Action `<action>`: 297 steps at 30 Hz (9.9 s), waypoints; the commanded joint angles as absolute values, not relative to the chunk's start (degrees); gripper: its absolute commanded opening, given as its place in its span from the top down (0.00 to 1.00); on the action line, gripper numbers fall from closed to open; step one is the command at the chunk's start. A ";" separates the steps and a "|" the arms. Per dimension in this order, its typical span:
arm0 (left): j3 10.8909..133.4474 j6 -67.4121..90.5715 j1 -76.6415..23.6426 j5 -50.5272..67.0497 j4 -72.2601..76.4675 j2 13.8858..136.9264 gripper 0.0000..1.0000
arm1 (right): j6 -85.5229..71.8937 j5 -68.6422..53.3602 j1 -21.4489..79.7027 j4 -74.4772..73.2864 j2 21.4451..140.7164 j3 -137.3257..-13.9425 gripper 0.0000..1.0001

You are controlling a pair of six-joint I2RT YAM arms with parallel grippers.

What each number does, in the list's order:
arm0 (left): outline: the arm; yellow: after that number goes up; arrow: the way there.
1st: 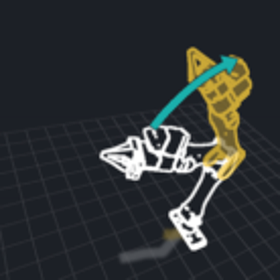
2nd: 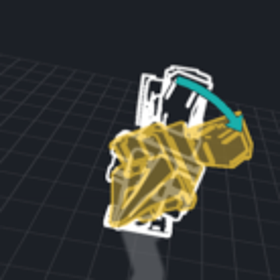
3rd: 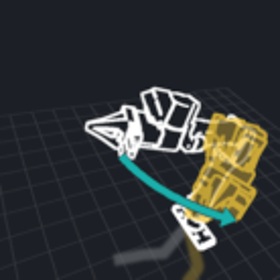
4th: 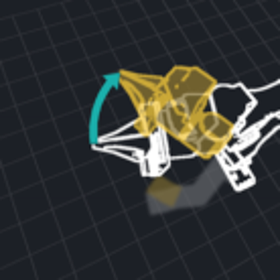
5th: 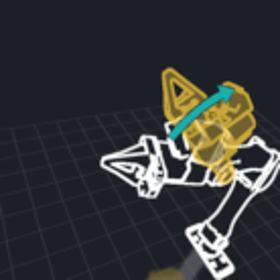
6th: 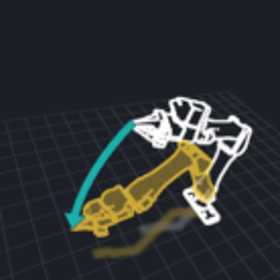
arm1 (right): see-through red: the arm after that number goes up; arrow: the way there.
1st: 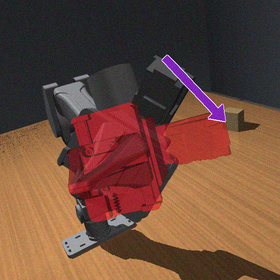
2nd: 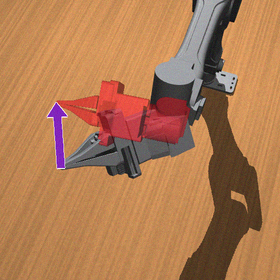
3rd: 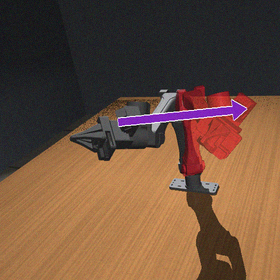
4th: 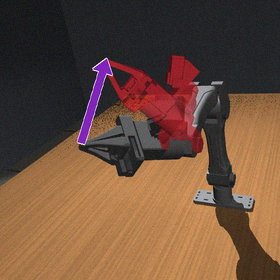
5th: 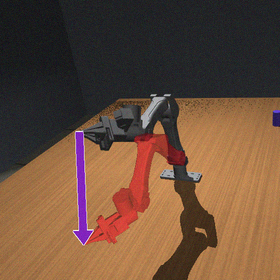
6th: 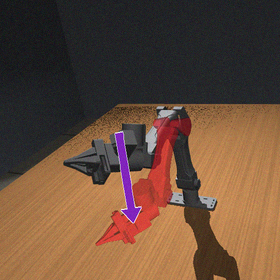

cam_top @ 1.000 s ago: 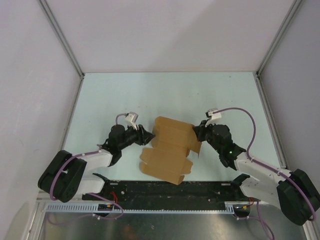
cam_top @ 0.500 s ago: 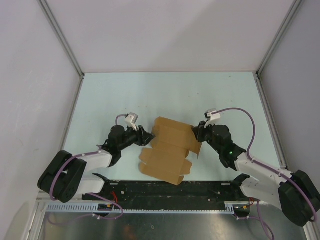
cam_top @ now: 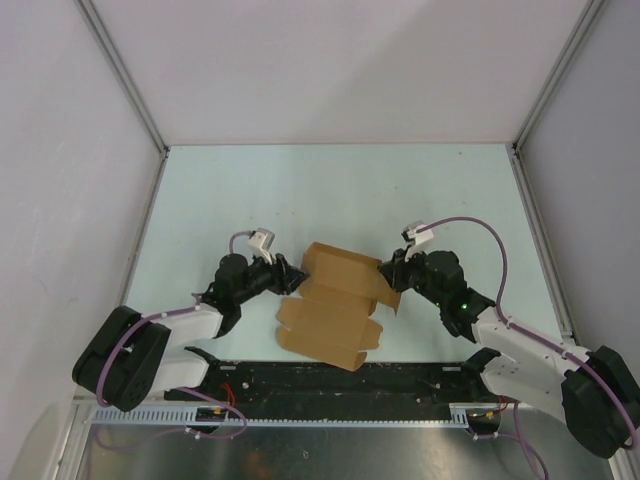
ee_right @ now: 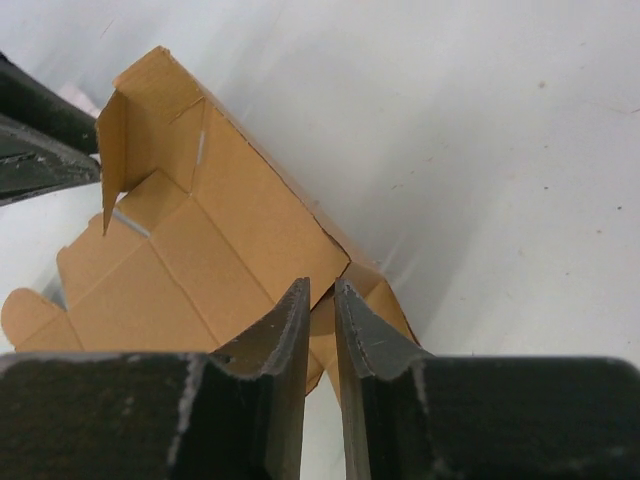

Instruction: Fold the paper box

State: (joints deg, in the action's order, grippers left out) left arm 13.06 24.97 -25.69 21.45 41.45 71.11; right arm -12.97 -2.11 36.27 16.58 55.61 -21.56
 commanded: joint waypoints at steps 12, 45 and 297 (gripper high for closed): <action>11.95 24.52 -25.49 22.76 43.42 69.79 0.48 | -5.80 -11.78 36.48 5.89 57.92 -29.36 0.83; 8.97 30.50 -26.81 20.83 41.22 56.78 0.50 | 15.55 -50.18 12.31 -37.35 121.10 -91.14 0.21; -2.19 24.69 -26.98 8.00 39.37 44.04 0.78 | 46.58 43.33 73.74 27.69 93.69 -42.63 1.00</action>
